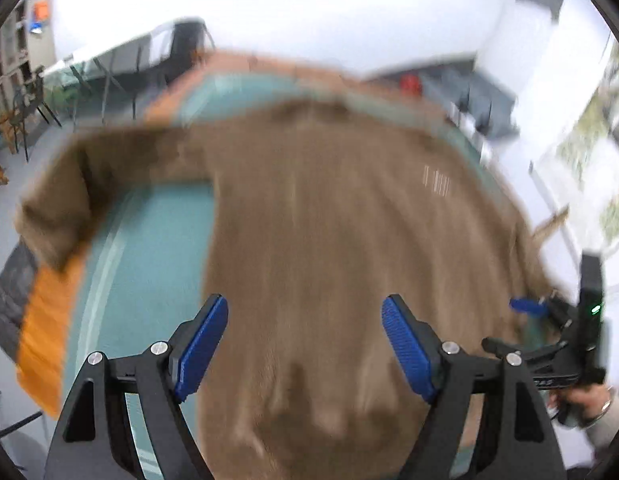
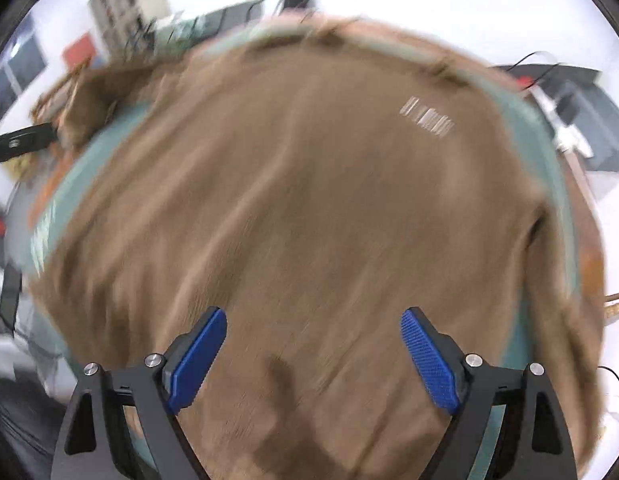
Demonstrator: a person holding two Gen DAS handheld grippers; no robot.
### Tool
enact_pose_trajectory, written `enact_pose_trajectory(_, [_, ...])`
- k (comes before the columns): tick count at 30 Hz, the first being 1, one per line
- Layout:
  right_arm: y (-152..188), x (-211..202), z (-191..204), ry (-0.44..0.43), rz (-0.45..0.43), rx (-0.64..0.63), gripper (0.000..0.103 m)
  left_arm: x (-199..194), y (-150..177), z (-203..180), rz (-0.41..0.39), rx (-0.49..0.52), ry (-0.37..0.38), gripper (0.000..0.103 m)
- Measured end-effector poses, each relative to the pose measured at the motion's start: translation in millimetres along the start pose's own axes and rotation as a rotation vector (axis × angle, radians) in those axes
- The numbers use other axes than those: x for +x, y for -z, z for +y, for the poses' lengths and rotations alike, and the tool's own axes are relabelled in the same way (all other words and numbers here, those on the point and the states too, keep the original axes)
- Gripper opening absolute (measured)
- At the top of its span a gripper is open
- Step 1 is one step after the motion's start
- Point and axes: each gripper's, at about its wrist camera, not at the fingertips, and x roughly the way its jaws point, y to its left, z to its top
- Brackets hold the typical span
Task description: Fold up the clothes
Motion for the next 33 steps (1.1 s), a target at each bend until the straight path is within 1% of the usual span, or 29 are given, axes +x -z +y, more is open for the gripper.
enact_pose_trajectory(3, [-42,-33,-37,0.030,-0.119,0.087,0.091,-31,-68,3,-0.128,-0.015,0.001,0.084])
enact_pose_trajectory(4, [-62,-38,-44,0.035,-0.157,0.115,0.091,-39,-91,3,-0.164,-0.015,-0.004,0.087])
enact_pose_trajectory(5, [-77,-45,-53,0.038,-0.194,0.144,0.091,-40,-108,3,-0.184,-0.009,-0.011,0.089])
enact_pose_trajectory(7, [-101,-61,-67,0.048,-0.262,0.197,0.091,-34,-137,2,-0.205,0.007,-0.032,0.095])
enact_pose_trajectory(8, [-113,-61,-72,0.056,-0.286,0.215,0.091,-29,-147,2,-0.207,0.016,-0.045,0.096])
enact_pose_trajectory(10, [-138,-57,-78,0.073,-0.322,0.247,0.091,-5,-164,-3,-0.186,0.047,-0.047,0.097])
enact_pose_trajectory(15, [-177,-42,-90,0.101,-0.353,0.260,0.091,57,-188,-14,-0.125,0.089,-0.030,0.097])
enact_pose_trajectory(18, [-199,-35,-98,0.116,-0.370,0.261,0.091,93,-203,-15,-0.090,0.073,-0.013,0.097])
enact_pose_trajectory(23, [-234,-23,-111,0.140,-0.399,0.261,0.091,149,-222,-6,-0.037,0.025,-0.039,0.097])
enact_pose_trajectory(27, [-239,14,-120,0.108,-0.341,0.307,0.091,180,-224,0,0.005,0.004,-0.050,0.097])
enact_pose_trajectory(30, [-235,38,-125,0.090,-0.300,0.345,0.091,196,-221,2,0.030,0.018,-0.062,0.097])
enact_pose_trajectory(33, [-230,56,-129,0.091,-0.269,0.364,0.091,207,-217,3,0.049,0.024,-0.071,0.097])
